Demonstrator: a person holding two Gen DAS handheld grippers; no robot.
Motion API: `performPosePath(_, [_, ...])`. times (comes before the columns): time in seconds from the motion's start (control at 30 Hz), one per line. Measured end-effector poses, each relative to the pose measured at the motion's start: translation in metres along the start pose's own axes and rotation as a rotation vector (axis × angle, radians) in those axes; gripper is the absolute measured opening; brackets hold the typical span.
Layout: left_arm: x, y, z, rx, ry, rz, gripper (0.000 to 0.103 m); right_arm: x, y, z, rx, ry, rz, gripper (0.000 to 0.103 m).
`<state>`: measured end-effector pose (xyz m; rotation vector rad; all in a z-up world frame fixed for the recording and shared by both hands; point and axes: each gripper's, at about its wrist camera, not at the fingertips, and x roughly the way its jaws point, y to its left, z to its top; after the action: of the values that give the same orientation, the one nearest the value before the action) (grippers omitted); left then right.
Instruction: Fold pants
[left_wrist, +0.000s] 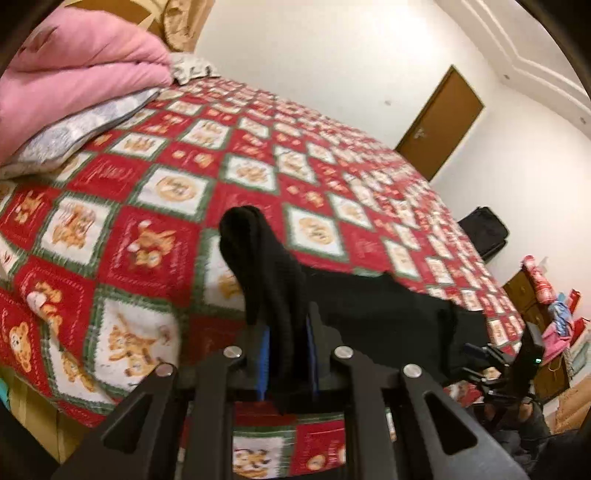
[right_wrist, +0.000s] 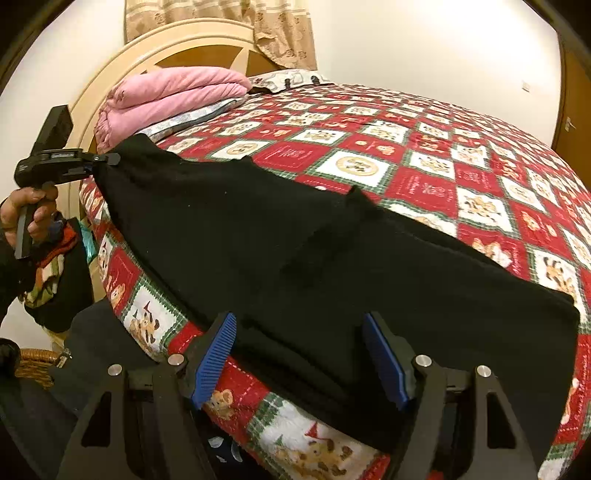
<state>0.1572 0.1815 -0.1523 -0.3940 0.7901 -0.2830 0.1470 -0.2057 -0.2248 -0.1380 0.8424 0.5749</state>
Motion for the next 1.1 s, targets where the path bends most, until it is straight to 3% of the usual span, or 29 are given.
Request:
performPosePath(0.23, [-0.016, -0.050, 0.012, 0.062, -0.055, -0.116, 0.017, -0.022, -0.020, -0.001, 0.084, -0.009, -0.032, 0.072])
performPosePath(0.4, [-0.016, -0.100, 0.017, 0.164, -0.065, -0.195, 0.017, -0.045, -0.038, -0.005, 0.138, -0.015, -0.073, 0.072])
performPosePath(0.63, [0.010, -0.175, 0.016, 0.321, -0.005, -0.277, 0.016, -0.076, -0.064, -0.020, 0.180, -0.034, -0.140, 0.072])
performPosePath(1.1, [0.066, -0.296, -0.009, 0.525, 0.173, -0.385, 0.016, -0.113, -0.124, -0.043, 0.332, -0.088, -0.269, 0.072])
